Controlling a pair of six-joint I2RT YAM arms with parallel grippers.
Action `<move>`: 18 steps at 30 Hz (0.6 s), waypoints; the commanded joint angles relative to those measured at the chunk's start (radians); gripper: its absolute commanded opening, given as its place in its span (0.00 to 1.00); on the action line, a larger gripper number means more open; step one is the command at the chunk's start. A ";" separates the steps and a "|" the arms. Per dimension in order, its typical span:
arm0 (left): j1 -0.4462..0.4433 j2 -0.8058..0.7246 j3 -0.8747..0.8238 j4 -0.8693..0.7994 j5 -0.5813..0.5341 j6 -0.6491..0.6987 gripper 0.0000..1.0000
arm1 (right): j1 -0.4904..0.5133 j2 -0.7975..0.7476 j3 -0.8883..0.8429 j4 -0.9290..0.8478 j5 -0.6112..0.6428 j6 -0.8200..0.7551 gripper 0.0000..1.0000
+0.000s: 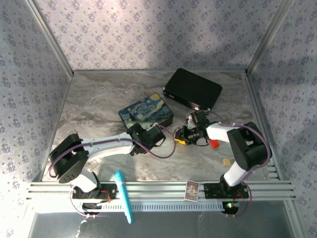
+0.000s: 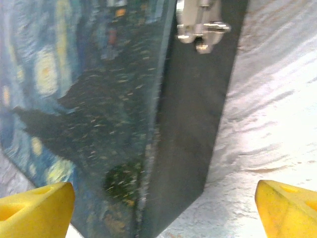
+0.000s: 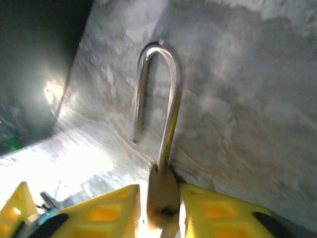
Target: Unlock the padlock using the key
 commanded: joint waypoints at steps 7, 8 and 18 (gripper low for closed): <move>0.039 -0.033 0.017 -0.119 -0.193 -0.283 0.98 | 0.030 -0.015 0.119 -0.468 0.269 -0.197 0.43; 0.051 -0.026 0.024 -0.127 -0.192 -0.302 0.98 | 0.044 -0.012 0.141 -0.486 0.293 -0.203 0.43; 0.210 -0.022 0.057 -0.240 -0.182 -0.408 0.98 | 0.088 -0.075 0.194 -0.519 0.397 -0.208 0.45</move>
